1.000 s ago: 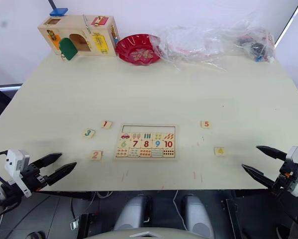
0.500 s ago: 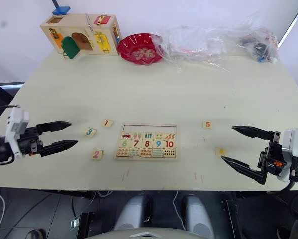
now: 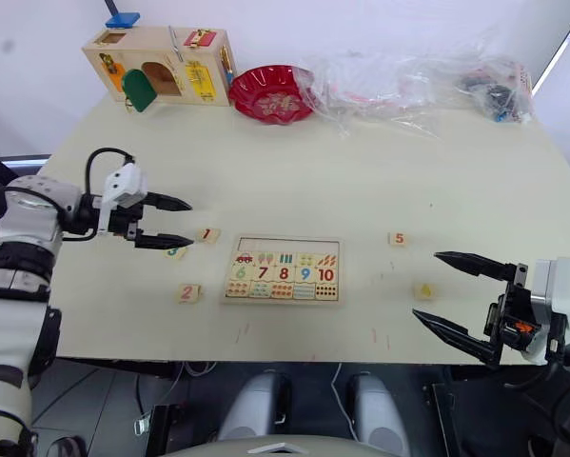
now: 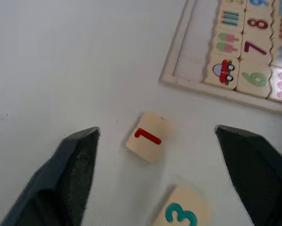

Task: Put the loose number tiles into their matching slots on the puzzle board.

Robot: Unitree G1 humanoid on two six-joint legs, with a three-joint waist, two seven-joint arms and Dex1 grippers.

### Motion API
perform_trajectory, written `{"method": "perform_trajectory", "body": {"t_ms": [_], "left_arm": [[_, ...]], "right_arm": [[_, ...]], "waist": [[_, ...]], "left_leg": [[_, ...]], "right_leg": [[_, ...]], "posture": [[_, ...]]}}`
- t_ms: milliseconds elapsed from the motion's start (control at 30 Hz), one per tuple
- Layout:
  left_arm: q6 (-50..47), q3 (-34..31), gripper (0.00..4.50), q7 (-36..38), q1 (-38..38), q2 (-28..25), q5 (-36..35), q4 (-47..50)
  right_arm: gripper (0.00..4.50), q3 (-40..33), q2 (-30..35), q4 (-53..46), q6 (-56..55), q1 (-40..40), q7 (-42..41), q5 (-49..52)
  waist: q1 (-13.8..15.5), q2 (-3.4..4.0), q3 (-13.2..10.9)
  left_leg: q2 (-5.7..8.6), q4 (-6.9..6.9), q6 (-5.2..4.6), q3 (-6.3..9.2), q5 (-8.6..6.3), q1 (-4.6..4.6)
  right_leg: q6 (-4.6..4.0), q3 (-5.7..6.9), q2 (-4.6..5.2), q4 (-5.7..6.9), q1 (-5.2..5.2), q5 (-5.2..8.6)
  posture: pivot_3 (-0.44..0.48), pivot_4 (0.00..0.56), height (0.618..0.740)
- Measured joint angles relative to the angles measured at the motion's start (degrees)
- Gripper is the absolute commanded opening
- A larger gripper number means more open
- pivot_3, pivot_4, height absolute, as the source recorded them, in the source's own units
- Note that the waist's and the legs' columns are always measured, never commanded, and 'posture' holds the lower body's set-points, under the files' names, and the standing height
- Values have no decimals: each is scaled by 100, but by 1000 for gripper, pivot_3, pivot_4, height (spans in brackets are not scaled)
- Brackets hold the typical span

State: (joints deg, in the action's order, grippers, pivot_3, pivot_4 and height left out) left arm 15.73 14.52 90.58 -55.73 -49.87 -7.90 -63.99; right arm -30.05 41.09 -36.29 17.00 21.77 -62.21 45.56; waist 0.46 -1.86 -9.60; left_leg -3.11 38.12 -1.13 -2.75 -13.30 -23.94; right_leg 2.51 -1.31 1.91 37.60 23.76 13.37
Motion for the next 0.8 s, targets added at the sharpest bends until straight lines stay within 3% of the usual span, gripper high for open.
{"method": "perform_trajectory", "body": {"t_ms": [267, 800], "left_arm": [[610, 237, 3428, 2, -604, 272, 817, -909], [703, 169, 3428, -643, -838, 614, 1939, -1247]], "right_arm": [[4500, 38, -278, -351, -173, 341, 233, -112], [4500, 108, -540, -635, -400, 776, 544, -283]], "waist": [[26, -3, -1], [29, -3, 0]], "left_leg": [[-4, 20, 0, 5, 0, -2], [-4, 20, 0, 7, 0, -3]], "right_leg": [[-3, 3, -1, 19, 1, 5], [1, 5, 0, 22, 2, 1]], "posture": [[0, 150, 740], [0, 150, 740]]}}
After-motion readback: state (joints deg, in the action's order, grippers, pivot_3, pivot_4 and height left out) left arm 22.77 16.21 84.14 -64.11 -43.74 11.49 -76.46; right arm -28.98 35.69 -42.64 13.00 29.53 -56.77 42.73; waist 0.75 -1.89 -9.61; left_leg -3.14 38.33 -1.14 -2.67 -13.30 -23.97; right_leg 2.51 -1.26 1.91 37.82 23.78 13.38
